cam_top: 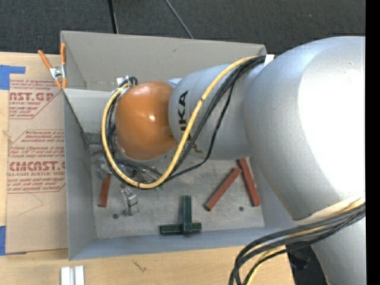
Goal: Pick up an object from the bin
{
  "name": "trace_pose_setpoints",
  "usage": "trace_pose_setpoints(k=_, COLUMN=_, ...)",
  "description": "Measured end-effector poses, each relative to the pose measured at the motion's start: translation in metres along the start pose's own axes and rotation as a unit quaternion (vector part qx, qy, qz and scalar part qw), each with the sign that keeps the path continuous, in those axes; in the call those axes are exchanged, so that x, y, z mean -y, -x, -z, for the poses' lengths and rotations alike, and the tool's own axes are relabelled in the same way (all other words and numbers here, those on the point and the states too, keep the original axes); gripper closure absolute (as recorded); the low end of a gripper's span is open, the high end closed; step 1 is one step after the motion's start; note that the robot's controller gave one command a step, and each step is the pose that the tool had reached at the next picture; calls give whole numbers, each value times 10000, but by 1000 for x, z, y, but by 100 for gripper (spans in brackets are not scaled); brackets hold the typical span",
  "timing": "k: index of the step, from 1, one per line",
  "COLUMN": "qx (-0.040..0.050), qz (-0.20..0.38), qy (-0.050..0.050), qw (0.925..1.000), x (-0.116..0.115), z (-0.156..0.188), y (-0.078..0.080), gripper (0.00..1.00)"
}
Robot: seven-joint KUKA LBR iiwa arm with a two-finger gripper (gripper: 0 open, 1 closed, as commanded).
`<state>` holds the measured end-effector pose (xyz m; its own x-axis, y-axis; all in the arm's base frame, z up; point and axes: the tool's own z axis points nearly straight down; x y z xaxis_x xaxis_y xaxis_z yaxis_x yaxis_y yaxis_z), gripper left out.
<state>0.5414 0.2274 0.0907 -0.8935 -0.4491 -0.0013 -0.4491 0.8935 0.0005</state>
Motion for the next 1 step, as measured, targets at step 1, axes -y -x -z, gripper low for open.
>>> trace_pose_setpoints(k=1, qx=17, qz=464, qy=-2, qw=9989, x=17, z=-11, y=27, gripper=0)
